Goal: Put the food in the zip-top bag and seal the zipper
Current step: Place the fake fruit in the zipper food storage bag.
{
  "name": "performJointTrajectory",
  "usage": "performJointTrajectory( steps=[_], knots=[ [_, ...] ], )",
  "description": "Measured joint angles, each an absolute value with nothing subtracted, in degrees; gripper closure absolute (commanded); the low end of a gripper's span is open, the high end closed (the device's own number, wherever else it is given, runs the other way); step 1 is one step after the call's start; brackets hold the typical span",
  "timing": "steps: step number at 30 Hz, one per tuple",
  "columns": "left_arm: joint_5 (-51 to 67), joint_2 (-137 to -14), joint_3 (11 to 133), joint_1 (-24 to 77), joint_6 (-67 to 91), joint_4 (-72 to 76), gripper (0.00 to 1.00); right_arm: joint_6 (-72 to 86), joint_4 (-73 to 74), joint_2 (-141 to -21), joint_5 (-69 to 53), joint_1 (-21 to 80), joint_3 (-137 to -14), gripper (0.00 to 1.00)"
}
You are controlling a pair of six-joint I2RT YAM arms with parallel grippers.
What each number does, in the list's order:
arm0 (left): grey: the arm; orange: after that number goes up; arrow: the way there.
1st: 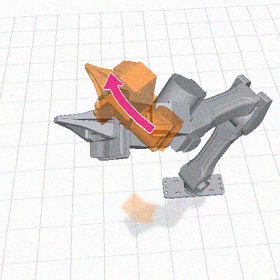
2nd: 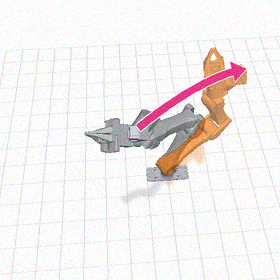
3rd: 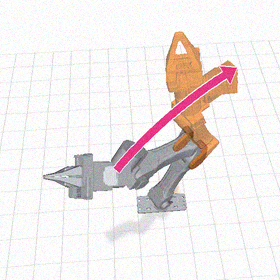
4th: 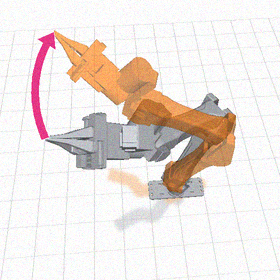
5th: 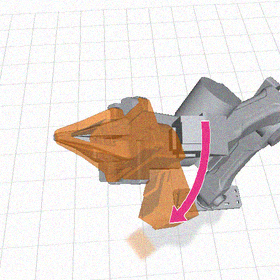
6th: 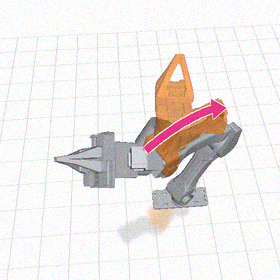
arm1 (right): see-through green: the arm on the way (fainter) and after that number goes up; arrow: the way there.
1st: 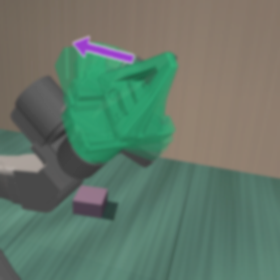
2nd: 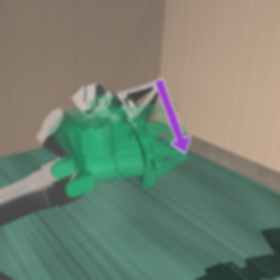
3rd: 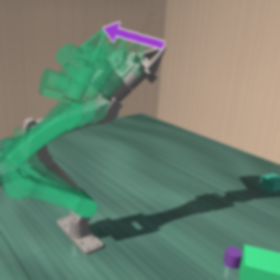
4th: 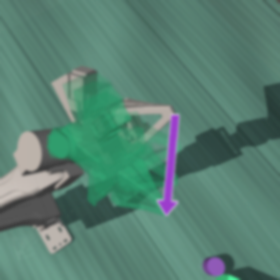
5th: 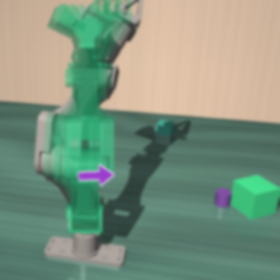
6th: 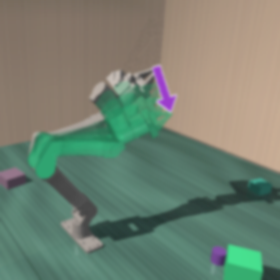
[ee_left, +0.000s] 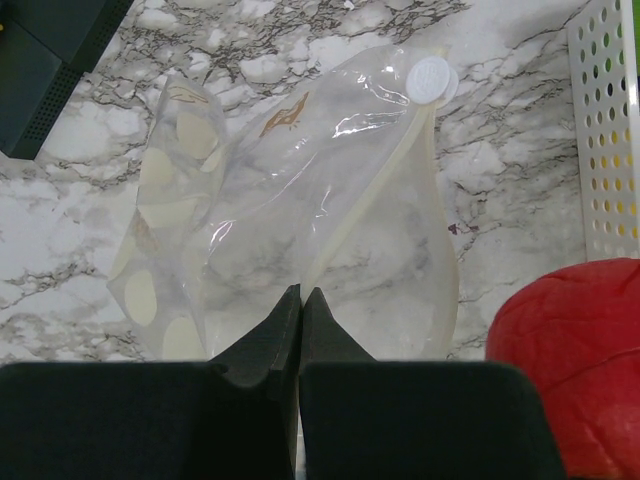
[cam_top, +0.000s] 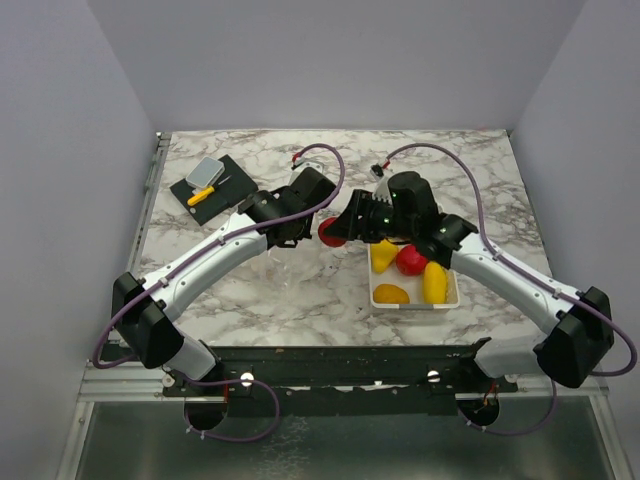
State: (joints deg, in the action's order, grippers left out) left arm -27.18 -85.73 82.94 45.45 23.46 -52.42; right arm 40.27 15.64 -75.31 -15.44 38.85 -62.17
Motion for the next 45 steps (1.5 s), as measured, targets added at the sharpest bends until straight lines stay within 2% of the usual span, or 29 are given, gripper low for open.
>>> performJointTrajectory(
  steps=[9, 13, 16, 19, 22, 24, 29, 34, 40, 45],
  knots=[
    [-26.0, -85.7, 84.0, 45.5, 24.4, -52.4, 1.0, 42.2, 12.5, -81.2, -16.2, 41.9, -64.7, 0.76],
    [-25.3, -85.7, 84.0, 45.5, 24.5, -52.5, 1.0, 42.9, 11.8, -83.7, -16.2, 43.2, -65.3, 0.67],
    [-24.9, -85.7, 84.0, 45.5, 24.7, -52.5, 1.0, 43.3, 11.6, -84.9, -16.2, 43.7, -65.5, 0.51],
    [-24.6, -85.7, 84.0, 45.5, 24.8, -52.5, 1.0, 43.5, 11.6, -85.6, -16.1, 44.0, -65.6, 0.25],
    [-24.3, -85.6, 84.0, 45.5, 24.9, -52.5, 1.0, 43.6, 11.6, -86.2, -16.0, 44.2, -65.6, 0.09],
    [-24.0, -85.4, 84.0, 45.5, 24.9, -52.5, 1.0, 43.6, 11.6, -86.3, -15.8, 44.2, -65.6, 0.03],
    [-23.6, -85.1, 84.0, 45.5, 25.1, -52.5, 1.0, 43.5, 11.6, -86.3, -15.0, 44.3, -65.6, 0.03],
    [-23.6, -84.9, 84.0, 45.5, 25.2, -52.6, 1.0, 43.4, 12.1, -85.7, -13.2, 44.3, -65.7, 0.07],
    [-23.6, -84.7, 84.0, 45.5, 25.2, -52.5, 1.0, 42.3, 15.9, -83.9, -8.7, 44.3, -66.5, 0.11],
    [-23.6, -84.6, 84.0, 45.5, 25.2, -52.5, 1.0, 41.7, 20.1, -80.5, -3.1, 44.3, -66.4, 0.11]
  ],
)
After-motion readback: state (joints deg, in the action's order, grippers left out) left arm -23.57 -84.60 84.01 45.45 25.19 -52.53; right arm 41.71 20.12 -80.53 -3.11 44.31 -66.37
